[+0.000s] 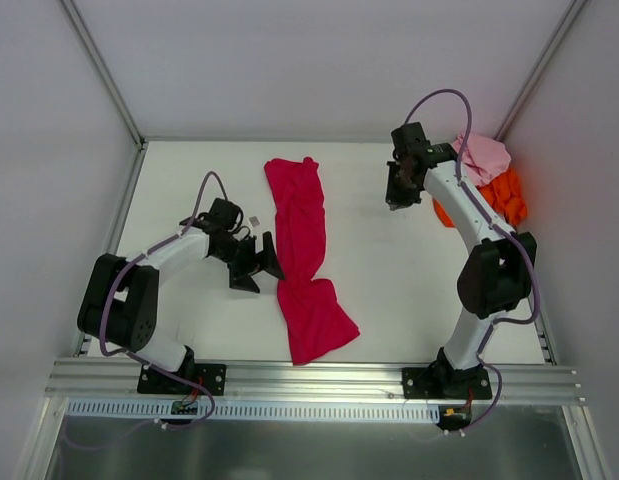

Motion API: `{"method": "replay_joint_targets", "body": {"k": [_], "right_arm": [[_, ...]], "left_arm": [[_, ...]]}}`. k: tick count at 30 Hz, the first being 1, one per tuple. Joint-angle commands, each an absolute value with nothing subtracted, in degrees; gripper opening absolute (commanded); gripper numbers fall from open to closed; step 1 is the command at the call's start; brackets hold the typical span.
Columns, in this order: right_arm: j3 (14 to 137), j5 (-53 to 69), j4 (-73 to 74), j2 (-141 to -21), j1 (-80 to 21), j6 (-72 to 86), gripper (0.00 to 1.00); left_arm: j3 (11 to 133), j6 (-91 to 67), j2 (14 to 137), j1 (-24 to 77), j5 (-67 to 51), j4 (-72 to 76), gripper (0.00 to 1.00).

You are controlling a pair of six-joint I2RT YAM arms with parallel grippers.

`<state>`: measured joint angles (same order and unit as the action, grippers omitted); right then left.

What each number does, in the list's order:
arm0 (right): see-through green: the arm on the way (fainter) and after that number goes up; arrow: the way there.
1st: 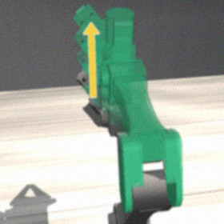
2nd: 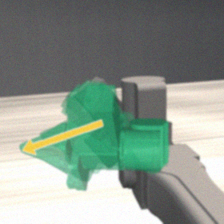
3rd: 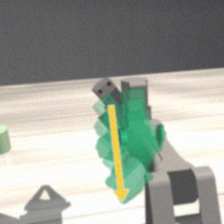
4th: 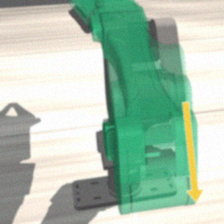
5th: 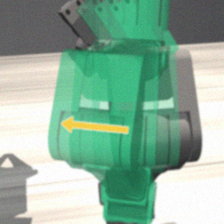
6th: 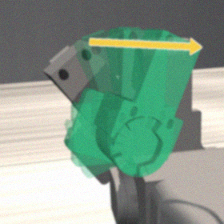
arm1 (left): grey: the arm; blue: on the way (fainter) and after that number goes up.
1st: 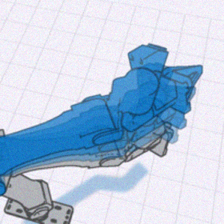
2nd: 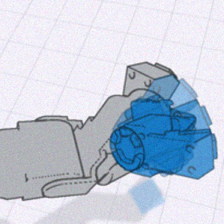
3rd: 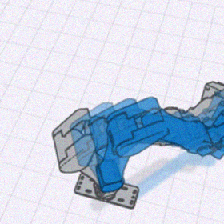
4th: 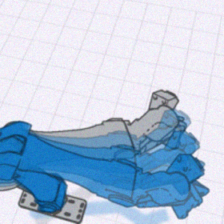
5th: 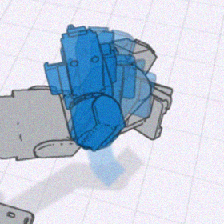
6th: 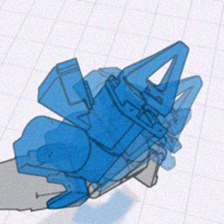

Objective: Fold and stack the t-shirts
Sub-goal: Grab the bottom of the folded rectangular tshirt with left arm

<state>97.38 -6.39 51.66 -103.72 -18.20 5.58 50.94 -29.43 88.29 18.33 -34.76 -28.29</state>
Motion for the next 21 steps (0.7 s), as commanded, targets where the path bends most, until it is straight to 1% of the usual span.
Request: {"method": "replay_joint_targets", "body": {"k": [1, 7, 12, 13, 15, 19, 21], "right_arm": [[99.8, -4.3, 52.4, -103.3, -18.2, 6.8, 0.01], [100.6, -0.7, 50.7, -104.4, -18.4, 6.7, 0.01], [103.2, -0.9, 51.4, -106.2, -18.2, 5.5, 0.01], [103.6, -0.7, 51.7, -106.5, -18.2, 5.3, 0.01], [105.1, 1.2, 52.0, -107.8, -18.3, 5.2, 0.01], [107.6, 3.9, 52.9, -109.8, -18.2, 4.8, 0.01], [107.8, 3.8, 52.6, -109.6, -18.2, 4.7, 0.01]], "left_arm": [[48.9, -27.3, 85.3, 18.3, -39.8, -26.8, 0.91], [48.0, -25.9, 91.0, 18.6, -50.4, -21.0, 0.88], [50.2, -24.9, 96.8, 22.8, -55.8, -20.0, 0.87], [51.3, -24.9, 98.0, 23.4, -55.5, -20.6, 0.85], [52.1, -24.9, 98.1, 24.8, -54.3, -22.6, 0.84], [52.0, -25.9, 95.9, 25.1, -47.7, -26.7, 0.83], [52.6, -26.5, 95.0, 25.0, -41.8, -29.7, 0.83]]}}
